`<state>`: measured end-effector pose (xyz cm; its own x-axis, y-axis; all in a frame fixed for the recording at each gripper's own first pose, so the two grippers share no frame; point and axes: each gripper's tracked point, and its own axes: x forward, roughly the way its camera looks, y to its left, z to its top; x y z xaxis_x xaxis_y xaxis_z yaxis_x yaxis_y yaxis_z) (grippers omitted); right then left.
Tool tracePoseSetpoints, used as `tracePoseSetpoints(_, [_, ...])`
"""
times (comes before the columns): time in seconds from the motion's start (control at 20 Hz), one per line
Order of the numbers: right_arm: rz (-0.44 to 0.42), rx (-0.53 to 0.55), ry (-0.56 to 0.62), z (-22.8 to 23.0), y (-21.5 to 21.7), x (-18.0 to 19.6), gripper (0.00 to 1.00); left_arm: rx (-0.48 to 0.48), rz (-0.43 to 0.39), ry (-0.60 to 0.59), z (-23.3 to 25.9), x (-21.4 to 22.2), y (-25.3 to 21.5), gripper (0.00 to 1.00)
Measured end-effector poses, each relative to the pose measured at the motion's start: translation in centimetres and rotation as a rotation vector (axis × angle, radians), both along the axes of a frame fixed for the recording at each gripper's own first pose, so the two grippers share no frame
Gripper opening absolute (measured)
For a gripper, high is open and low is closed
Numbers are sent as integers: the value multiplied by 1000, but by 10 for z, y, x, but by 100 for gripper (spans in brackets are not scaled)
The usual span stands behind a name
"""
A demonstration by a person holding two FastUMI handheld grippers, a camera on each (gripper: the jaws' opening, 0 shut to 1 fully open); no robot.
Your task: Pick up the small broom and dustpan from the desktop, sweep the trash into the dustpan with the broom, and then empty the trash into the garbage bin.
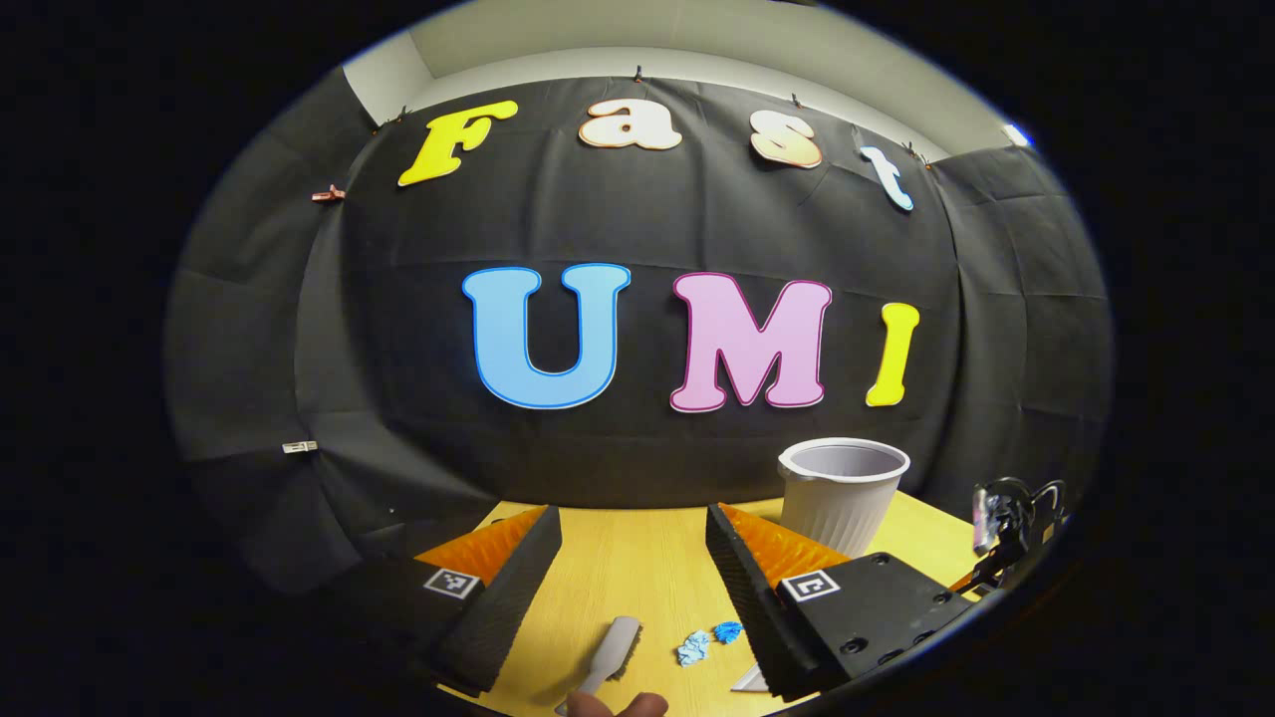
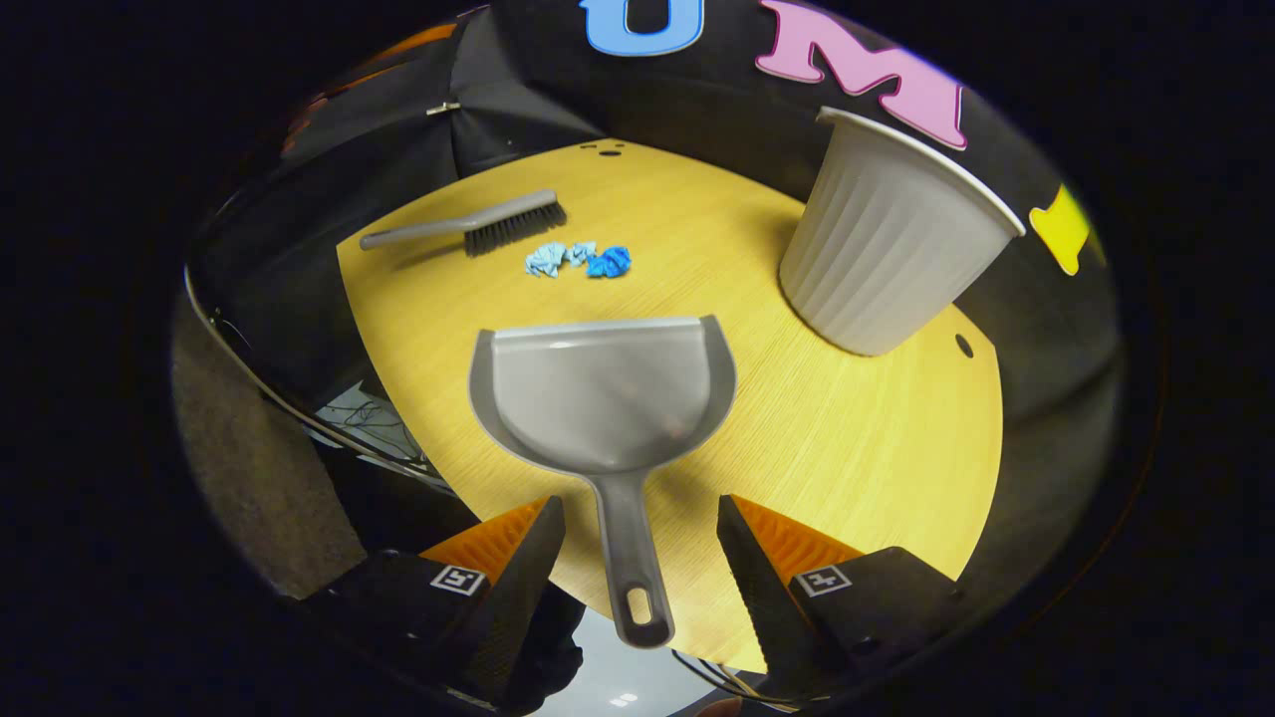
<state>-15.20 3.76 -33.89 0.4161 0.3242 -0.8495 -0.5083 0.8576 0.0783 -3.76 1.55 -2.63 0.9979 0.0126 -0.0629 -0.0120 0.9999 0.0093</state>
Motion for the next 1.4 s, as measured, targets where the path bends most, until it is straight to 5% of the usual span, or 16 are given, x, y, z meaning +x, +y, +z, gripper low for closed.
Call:
tracePoseSetpoints(0.65, [69,-10,150,-58,30,13,83,13,49,70,-26,-7,24,94])
tracePoseSetpoints(0.75, [59,-18,155,-62,28,15,63,9,61,83,-31,-7,29,94])
tracePoseSetpoints(0.85, [40,1,177,-61,30,15,65,14,71,95,-39,-8,32,94])
tracePoseSetpoints(0.9, [33,2,180,-64,30,18,50,18,72,107,-42,-7,34,94])
tracePoseSetpoints(1.1, [26,-7,175,-62,29,19,34,41,51,196,-72,-4,38,94])
tracePoseSetpoints(1.4, [-23,13,146,-62,28,20,33,4,-24,381,-134,-5,33,94])
